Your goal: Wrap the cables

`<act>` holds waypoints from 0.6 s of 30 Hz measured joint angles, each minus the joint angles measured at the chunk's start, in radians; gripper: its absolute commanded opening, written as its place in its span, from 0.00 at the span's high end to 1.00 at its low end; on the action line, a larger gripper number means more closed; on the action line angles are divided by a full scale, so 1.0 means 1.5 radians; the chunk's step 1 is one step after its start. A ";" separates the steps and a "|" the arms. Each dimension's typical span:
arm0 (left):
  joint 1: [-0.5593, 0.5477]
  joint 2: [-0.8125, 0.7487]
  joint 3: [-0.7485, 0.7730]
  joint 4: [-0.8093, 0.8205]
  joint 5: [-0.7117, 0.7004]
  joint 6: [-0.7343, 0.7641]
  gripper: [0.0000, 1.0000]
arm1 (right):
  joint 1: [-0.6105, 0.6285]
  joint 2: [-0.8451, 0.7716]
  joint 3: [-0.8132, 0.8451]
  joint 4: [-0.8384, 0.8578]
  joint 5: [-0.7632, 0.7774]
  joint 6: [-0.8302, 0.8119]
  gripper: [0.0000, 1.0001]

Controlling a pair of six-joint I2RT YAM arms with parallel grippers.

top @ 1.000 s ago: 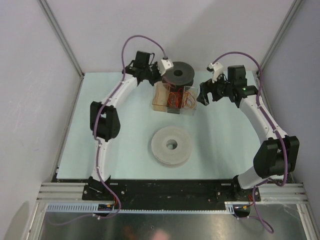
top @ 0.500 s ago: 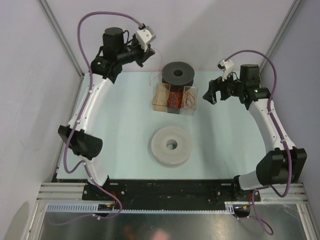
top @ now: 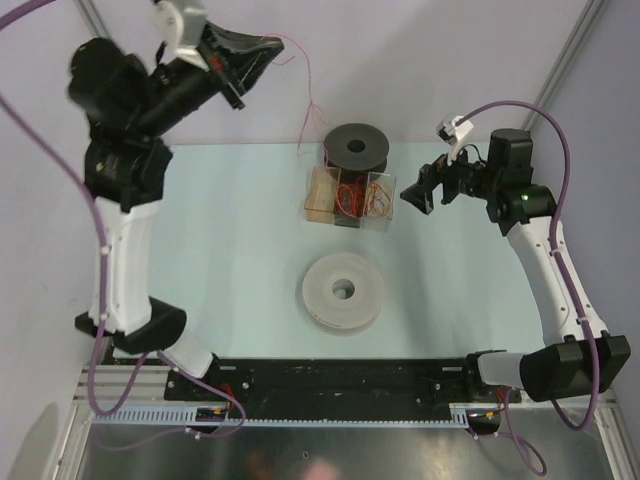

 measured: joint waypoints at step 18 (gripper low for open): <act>-0.096 -0.211 -0.355 0.053 0.146 -0.086 1.00 | 0.312 -0.132 -0.226 0.127 -0.049 -0.009 0.01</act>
